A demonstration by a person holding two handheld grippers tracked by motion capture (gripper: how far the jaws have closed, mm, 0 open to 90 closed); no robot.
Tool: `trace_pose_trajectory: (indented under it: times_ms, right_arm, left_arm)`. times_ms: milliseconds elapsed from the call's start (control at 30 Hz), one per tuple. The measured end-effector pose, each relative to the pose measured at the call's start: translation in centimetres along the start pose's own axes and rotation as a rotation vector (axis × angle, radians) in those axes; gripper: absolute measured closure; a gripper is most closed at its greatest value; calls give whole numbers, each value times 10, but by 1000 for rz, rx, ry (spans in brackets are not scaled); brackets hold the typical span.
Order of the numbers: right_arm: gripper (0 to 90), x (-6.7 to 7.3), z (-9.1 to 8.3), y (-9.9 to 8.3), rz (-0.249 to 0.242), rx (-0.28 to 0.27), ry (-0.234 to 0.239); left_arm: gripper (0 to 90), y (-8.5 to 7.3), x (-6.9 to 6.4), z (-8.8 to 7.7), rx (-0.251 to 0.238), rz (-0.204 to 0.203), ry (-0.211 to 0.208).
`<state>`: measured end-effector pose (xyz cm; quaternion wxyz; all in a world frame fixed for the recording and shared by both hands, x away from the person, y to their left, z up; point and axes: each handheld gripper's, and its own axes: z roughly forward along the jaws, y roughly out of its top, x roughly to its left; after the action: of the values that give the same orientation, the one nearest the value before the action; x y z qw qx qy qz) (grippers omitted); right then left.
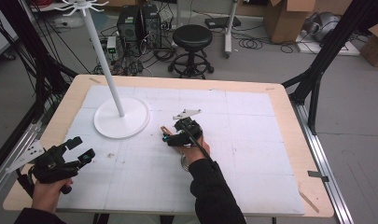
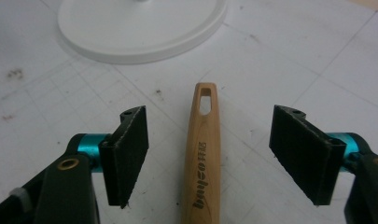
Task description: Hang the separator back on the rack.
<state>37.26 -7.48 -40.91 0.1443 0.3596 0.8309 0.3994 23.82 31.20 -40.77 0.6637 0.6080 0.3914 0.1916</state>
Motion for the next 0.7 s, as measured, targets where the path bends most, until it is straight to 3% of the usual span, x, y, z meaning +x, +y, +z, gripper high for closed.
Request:
trace_pose_trajectory:
  times_ms: [367,700]
  right_arm:
    - [397,1,26,-8,-32,113,-15]
    - [564,4,32,-10,-66,148,-20]
  left_arm:
    - [136,0,0,0,0,-3,-6]
    - [136,0,0,0,-3,-10,-7]
